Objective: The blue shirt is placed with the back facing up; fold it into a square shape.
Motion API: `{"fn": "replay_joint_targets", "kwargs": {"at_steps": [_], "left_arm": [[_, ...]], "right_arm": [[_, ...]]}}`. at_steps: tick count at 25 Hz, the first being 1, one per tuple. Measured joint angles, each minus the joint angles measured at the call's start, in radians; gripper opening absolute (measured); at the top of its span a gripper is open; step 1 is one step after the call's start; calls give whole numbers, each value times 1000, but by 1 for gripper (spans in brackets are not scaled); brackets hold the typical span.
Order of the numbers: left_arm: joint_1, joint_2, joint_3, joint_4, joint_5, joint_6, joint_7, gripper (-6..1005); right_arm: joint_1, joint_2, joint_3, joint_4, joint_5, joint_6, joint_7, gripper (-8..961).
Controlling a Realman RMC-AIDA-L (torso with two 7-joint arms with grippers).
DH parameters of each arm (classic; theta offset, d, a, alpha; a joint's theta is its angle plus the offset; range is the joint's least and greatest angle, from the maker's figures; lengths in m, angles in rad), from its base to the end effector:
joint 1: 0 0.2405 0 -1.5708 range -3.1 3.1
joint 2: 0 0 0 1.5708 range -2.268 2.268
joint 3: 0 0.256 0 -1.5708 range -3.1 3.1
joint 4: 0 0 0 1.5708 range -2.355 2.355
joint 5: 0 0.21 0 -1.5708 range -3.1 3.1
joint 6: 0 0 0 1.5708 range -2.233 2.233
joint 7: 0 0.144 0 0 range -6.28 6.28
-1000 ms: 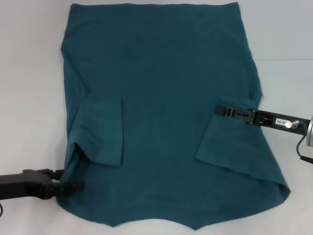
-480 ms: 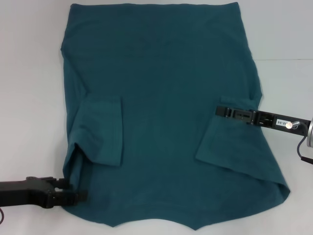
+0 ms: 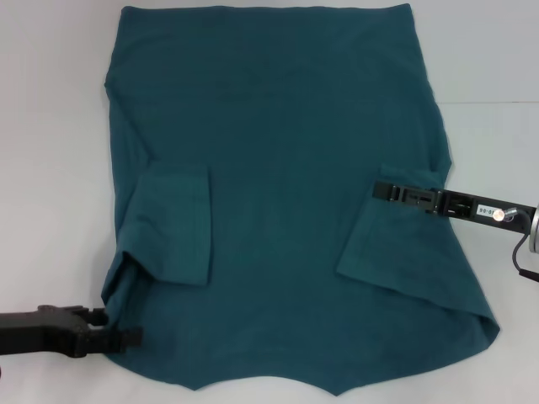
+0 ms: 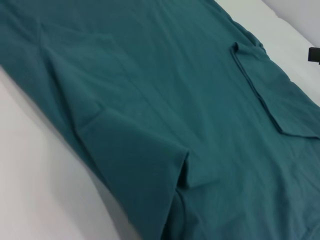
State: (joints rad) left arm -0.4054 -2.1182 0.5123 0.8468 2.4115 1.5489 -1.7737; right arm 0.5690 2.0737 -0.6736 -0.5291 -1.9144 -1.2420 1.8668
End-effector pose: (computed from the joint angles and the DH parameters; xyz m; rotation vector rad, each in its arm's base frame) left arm -0.3390 0.2838 0.0177 -2.5045 -1.2959 -0.2968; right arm 0.2813 0.3655 -0.0094 -2.2633 1.4042 0.7989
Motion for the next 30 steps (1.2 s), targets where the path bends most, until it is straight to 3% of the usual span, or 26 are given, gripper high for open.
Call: {"fn": "replay_joint_targets", "kwargs": {"at_steps": [30], "left_arm": [[-26, 3, -11, 3, -23, -94, -48, 814]], "right_arm": [[0, -2, 0, 0, 0, 12, 2, 918]]}}
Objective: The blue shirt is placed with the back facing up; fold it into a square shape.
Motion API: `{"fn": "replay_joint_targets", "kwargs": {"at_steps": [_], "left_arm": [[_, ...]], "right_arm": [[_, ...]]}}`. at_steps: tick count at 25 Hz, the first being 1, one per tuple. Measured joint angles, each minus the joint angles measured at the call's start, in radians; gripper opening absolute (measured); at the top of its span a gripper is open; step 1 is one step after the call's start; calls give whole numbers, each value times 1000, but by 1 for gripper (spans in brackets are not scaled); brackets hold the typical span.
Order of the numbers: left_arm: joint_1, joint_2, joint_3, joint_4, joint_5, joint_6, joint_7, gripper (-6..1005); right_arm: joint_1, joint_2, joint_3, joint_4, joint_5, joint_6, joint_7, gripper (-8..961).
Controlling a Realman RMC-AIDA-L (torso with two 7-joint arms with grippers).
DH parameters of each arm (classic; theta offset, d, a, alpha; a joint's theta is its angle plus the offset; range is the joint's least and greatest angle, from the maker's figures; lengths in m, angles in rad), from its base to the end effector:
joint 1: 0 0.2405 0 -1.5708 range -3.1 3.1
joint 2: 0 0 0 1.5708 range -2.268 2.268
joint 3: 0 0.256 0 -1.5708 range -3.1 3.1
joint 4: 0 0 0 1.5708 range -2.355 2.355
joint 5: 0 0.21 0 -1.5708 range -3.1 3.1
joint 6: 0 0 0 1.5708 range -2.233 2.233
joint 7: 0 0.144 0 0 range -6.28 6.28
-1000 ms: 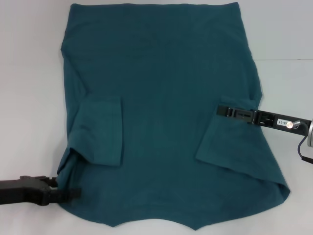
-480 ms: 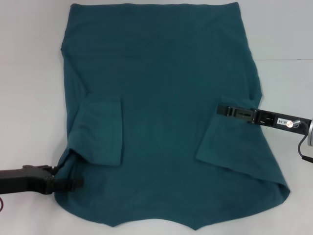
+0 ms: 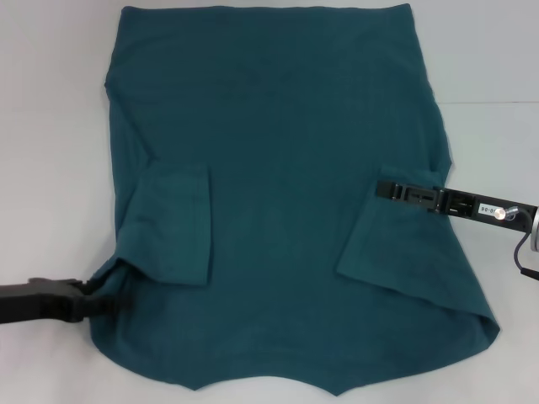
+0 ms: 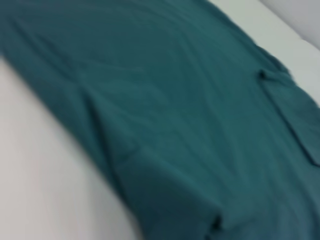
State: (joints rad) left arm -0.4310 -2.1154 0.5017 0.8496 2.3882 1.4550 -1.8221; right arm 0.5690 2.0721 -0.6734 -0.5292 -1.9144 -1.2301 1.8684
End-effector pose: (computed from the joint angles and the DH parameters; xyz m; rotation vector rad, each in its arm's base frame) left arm -0.3396 0.3042 0.0255 -2.3902 -1.2969 -0.3104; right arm 0.2829 0.3668 -0.0083 -2.2507 1.4044 0.7919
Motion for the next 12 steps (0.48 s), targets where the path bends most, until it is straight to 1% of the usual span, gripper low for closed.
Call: {"fn": "replay_joint_targets", "kwargs": {"at_steps": [1, 6, 12], "left_arm": [[0, 0, 0, 0, 0, -6, -5, 814], [0, 1, 0, 0, 5, -12, -8, 580], [0, 2, 0, 3, 9, -13, -17, 362]], "right_arm": [[0, 0, 0, 0, 0, 0, 0, 918], [0, 0, 0, 0, 0, 0, 0, 917], [-1, 0, 0, 0, 0, 0, 0, 917]]}}
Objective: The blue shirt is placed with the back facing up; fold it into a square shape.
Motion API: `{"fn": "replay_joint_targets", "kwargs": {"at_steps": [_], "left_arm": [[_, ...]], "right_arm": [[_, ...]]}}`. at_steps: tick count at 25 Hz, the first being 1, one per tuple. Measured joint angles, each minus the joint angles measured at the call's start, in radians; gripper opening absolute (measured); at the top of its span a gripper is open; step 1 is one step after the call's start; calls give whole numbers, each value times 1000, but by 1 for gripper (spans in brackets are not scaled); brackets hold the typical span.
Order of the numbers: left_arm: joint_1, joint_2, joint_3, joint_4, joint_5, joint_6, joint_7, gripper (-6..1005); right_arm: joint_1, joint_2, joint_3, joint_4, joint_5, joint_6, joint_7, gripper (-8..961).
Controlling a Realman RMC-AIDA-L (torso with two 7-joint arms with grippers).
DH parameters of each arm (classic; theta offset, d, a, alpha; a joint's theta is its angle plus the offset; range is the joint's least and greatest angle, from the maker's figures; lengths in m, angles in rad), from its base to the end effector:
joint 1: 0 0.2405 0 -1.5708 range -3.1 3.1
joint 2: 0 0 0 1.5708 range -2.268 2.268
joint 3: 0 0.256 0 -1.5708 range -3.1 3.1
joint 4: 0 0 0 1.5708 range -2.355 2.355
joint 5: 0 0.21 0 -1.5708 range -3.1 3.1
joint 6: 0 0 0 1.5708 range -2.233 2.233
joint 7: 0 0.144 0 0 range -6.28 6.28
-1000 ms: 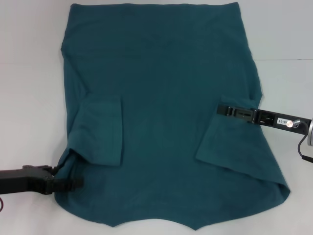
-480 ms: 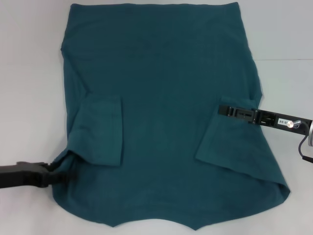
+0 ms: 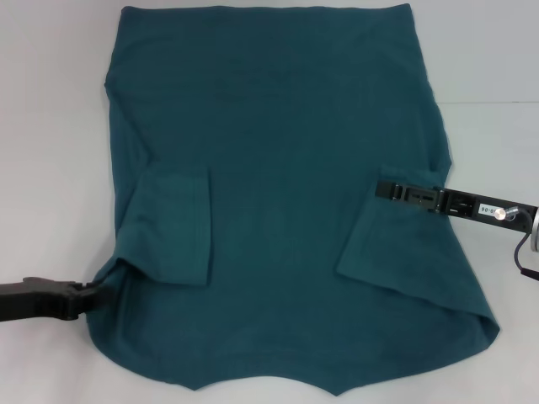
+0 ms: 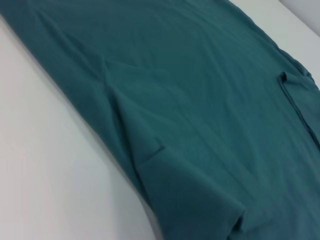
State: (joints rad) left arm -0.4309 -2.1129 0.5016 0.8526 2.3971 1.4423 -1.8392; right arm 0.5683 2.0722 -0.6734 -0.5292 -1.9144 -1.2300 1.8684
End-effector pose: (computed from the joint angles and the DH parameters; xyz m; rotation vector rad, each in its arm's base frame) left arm -0.3422 0.3052 0.0275 -2.3689 -1.3124 -0.2952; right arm 0.2832 0.3666 -0.0084 -2.2501 1.4052 0.7917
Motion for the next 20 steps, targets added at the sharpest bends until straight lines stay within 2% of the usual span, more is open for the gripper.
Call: {"fn": "replay_joint_targets", "kwargs": {"at_steps": [5, 11, 14, 20], "left_arm": [[5, 0, 0, 25, 0, 7, -13, 134], [7, 1, 0, 34, -5, 11, -29, 29], [6, 1, 0, 34, -6, 13, -37, 29], [7, -2, 0, 34, -8, 28, -41, 28]], "right_arm": [[-1, -1, 0, 0, 0, 1, 3, 916], [-2, -19, -10, 0, -37, 1, 39, 915], [-9, -31, -10, 0, -67, -7, 73, 915], [-39, -70, -7, -4, -164, -52, 180, 916]]}}
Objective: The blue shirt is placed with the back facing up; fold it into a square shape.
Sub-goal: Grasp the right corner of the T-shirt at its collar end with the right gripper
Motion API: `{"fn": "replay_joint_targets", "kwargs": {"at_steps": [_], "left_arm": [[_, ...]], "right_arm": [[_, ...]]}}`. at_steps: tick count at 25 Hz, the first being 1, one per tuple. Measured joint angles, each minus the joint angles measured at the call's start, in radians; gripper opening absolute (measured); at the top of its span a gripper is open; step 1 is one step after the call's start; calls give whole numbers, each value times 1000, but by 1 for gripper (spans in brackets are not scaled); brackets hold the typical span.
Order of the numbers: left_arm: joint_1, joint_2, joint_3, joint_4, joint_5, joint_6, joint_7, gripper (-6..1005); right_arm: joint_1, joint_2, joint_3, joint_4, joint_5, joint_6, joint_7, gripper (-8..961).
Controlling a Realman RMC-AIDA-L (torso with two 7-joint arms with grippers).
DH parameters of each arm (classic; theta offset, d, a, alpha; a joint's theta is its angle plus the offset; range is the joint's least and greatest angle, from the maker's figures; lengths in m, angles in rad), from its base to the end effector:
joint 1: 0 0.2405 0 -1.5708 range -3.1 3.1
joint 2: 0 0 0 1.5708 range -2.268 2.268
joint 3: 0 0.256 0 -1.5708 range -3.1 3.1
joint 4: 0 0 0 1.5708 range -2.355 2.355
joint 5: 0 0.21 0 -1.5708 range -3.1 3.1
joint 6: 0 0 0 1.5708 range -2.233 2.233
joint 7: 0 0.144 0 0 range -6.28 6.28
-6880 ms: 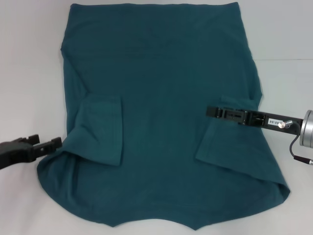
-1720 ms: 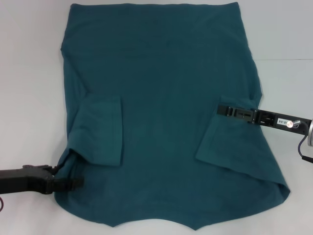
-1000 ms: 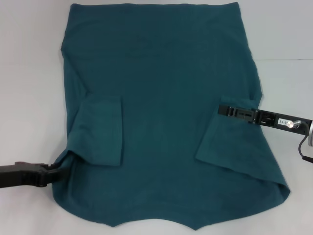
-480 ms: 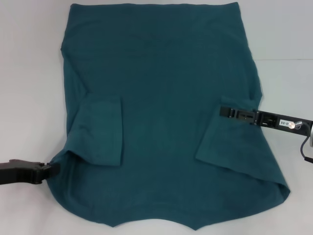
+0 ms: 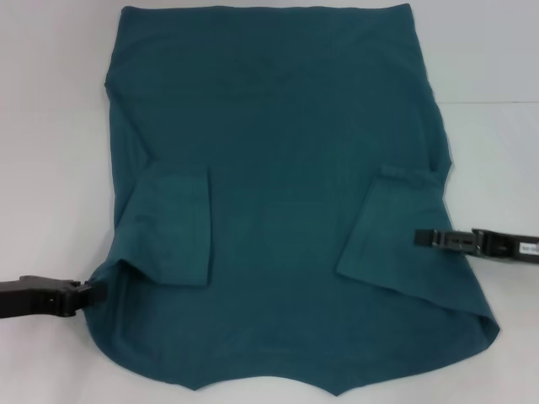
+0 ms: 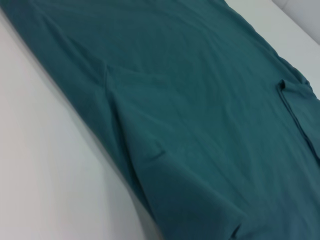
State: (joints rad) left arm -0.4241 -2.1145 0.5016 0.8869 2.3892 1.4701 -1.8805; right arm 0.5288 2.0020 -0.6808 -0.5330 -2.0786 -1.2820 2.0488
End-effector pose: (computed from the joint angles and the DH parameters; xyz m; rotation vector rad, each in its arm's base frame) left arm -0.3393 0.3043 0.0334 -2.3538 -1.3408 -0.3149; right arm 0.3199 0.3463 0.0091 -2.2195 1.6216 0.5830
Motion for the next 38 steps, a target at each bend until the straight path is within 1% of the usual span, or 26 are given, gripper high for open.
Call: {"fn": "replay_joint_targets", "kwargs": {"at_steps": [3, 5, 10, 18, 19, 21, 26, 30, 38], "left_arm": [[0, -2, 0, 2, -3, 0, 0, 28], [-1, -4, 0, 2, -5, -4, 0, 28], [-4, -5, 0, 2, -13, -7, 0, 28], [-10, -5, 0, 2, -15, -8, 0, 29], [-10, -5, 0, 2, -15, -8, 0, 29], [-14, -4, 0, 1, -15, -8, 0, 29], [-22, -5, 0, -2, -15, -8, 0, 29], [-26, -6, 0, -3, -15, -7, 0, 29], [-34, -7, 2, -6, -15, -4, 0, 29]], "right_arm": [[-24, -14, 2, -5, -8, -31, 27, 915], [-37, -19, 6, -7, -8, -51, 34, 915], [-59, -20, 7, -12, -8, -80, 33, 915], [-65, -22, 7, -17, -8, -102, 28, 916], [-71, -28, 7, -23, -8, -118, 32, 916], [-75, -32, 7, -25, -8, -126, 34, 915], [-103, -59, 7, -26, -10, -157, 40, 915], [-122, -72, 6, -26, -21, -174, 48, 914], [-131, -72, 7, -23, -81, -186, 70, 913]]}}
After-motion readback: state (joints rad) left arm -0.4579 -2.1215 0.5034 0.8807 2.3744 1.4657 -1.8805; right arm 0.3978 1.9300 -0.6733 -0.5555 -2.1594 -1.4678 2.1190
